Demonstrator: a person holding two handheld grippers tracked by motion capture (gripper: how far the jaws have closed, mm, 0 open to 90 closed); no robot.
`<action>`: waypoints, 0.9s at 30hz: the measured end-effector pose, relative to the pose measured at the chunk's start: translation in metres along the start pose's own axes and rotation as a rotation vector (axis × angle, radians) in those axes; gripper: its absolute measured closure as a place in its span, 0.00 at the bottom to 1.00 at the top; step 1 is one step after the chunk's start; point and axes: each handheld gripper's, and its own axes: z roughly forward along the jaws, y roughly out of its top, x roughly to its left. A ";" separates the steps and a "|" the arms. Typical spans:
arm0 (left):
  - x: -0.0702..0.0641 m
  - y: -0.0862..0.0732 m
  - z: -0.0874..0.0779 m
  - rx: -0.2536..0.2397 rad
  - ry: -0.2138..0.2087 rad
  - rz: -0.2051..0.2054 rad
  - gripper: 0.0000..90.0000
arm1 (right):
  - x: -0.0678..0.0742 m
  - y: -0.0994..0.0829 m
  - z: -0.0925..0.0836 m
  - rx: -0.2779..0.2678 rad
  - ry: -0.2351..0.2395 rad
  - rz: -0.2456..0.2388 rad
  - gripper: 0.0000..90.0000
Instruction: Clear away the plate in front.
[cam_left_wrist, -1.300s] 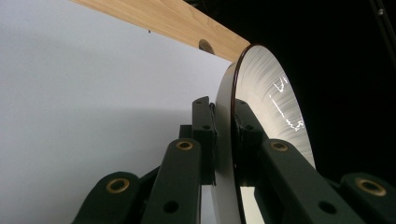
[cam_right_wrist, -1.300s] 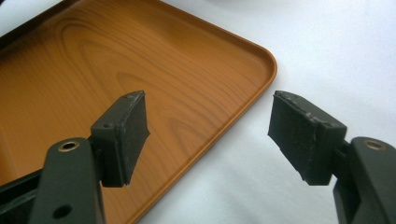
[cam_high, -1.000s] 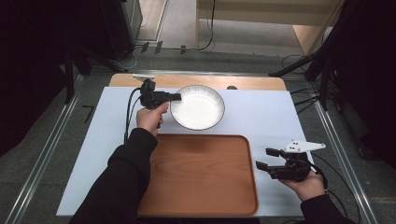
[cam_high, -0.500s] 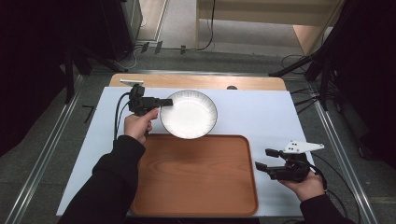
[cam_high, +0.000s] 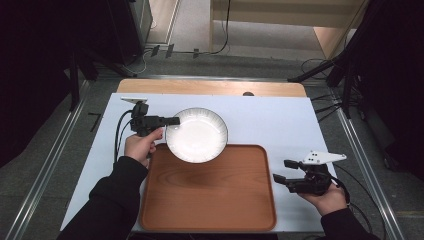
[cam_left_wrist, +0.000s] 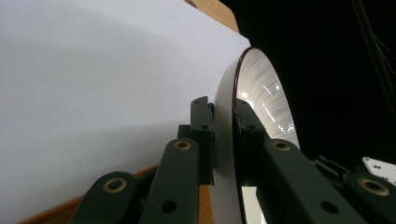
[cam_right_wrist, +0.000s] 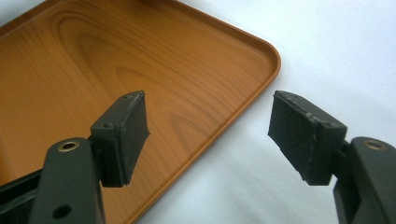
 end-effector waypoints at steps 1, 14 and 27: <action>0.000 -0.003 0.000 -0.001 -0.002 -0.002 0.90 | 0.000 0.000 0.000 0.002 0.000 0.000 0.32; 0.006 -0.037 -0.001 0.041 -0.017 -0.011 0.90 | 0.001 -0.001 0.002 0.007 0.000 -0.004 0.32; 0.008 -0.067 -0.001 0.061 -0.023 -0.019 0.89 | 0.002 0.000 0.002 0.007 0.004 -0.006 0.32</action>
